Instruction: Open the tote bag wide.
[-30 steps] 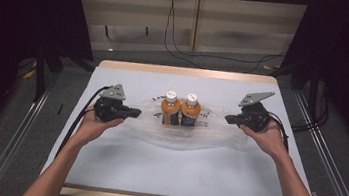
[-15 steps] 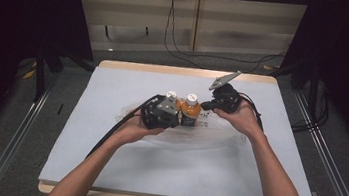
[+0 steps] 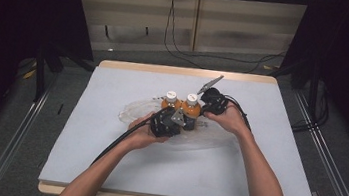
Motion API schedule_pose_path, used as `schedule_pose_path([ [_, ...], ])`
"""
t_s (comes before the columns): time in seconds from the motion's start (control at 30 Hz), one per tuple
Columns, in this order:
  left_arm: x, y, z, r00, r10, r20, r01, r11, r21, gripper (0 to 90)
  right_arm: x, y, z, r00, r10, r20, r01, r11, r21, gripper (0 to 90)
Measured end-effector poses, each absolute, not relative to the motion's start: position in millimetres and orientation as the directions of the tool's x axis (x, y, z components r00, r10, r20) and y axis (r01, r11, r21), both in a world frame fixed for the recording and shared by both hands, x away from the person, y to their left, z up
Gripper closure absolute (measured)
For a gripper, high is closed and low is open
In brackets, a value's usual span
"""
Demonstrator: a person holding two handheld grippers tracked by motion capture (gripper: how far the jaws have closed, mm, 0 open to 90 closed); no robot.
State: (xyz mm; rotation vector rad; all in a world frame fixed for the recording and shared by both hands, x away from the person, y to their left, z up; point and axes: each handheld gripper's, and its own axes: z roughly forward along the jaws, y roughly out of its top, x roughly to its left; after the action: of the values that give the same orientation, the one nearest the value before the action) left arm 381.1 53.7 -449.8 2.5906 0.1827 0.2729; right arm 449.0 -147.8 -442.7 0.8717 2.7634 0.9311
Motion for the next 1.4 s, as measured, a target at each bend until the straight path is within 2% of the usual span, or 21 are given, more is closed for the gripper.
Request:
schedule_pose_path([
  [0.27, 376, 59, -465, 0.976, 0.191, 0.102, 0.106, -0.834, 0.541, 90.0, 461, -145, -466, -0.828, 0.547, 0.124, 0.515, 0.654, 0.554, 90.0],
  [0.5, 370, 64, -466, 0.98, 0.18, 0.09, 0.101, -0.826, 0.555, 90.0, 470, -144, -474, -0.788, 0.588, 0.183, 0.573, 0.59, 0.569, 90.0],
  [0.9, 352, 77, -465, 0.986, 0.128, 0.106, 0.051, -0.837, 0.545, 90.0, 487, -125, -474, -0.752, 0.637, 0.171, 0.604, 0.562, 0.565, 90.0],
  [1.4, 338, 94, -468, 0.995, 0.094, 0.013, 0.068, -0.799, 0.597, 90.0, 503, -113, -472, -0.731, 0.676, 0.098, 0.604, 0.573, 0.554, 90.0],
])
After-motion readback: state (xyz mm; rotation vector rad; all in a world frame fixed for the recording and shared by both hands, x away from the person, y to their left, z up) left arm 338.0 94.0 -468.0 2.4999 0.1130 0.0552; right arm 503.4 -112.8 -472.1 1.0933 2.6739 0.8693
